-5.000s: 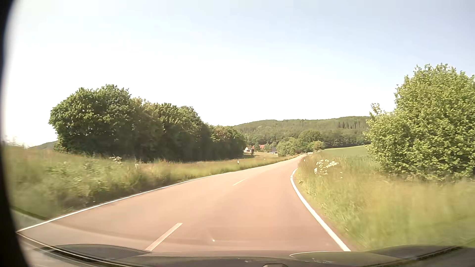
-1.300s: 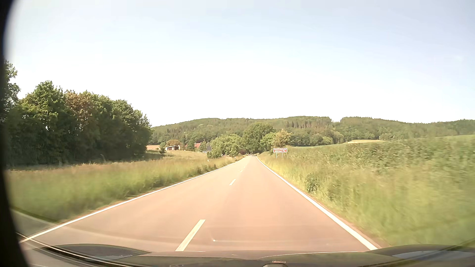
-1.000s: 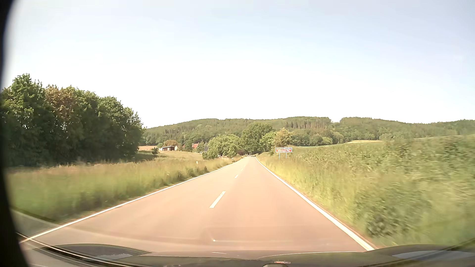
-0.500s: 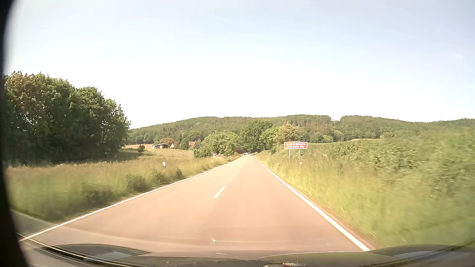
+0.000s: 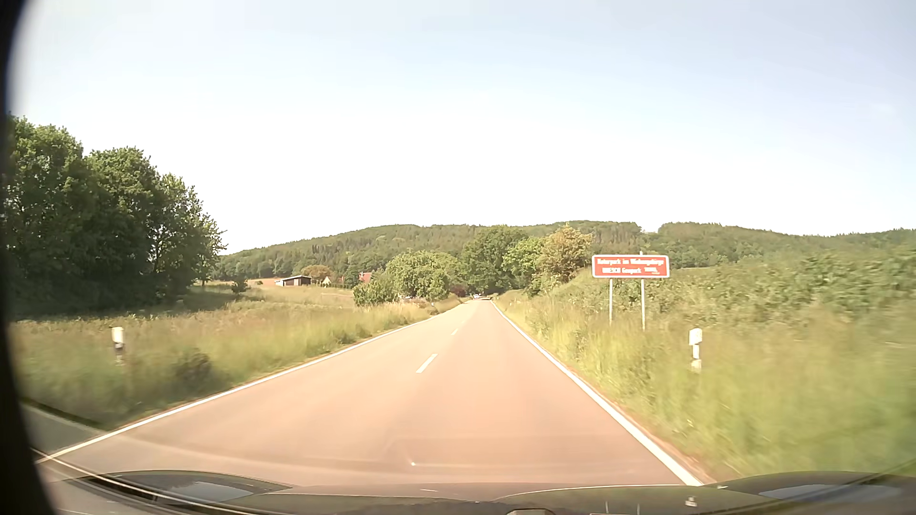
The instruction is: Follow the waypoints while adhering to traffic rules and regulations
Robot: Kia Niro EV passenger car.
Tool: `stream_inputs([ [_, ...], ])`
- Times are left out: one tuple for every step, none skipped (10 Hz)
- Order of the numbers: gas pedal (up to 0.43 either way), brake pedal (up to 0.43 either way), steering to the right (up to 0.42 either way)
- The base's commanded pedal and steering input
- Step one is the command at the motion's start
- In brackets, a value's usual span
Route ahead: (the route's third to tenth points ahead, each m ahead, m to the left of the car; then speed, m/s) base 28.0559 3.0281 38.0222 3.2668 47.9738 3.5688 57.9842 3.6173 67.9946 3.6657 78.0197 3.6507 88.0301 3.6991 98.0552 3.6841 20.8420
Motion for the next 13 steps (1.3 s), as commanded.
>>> stream_inputs([
  [0.299, 0.000, -0.002],
  [0.299, 0.000, -0.003],
  [0.299, 0.000, -0.004],
  [0.299, 0.000, -0.004],
  [0.299, 0.000, -0.003],
  [0.299, 0.000, -0.003],
  [0.299, 0.000, -0.003],
  [0.299, 0.000, -0.002],
  [0.299, 0.000, -0.001],
  [0.299, 0.000, 0.001],
  [0.299, 0.000, 0.001],
  [0.299, 0.000, 0.001],
  [0.299, 0.000, 0.001],
])
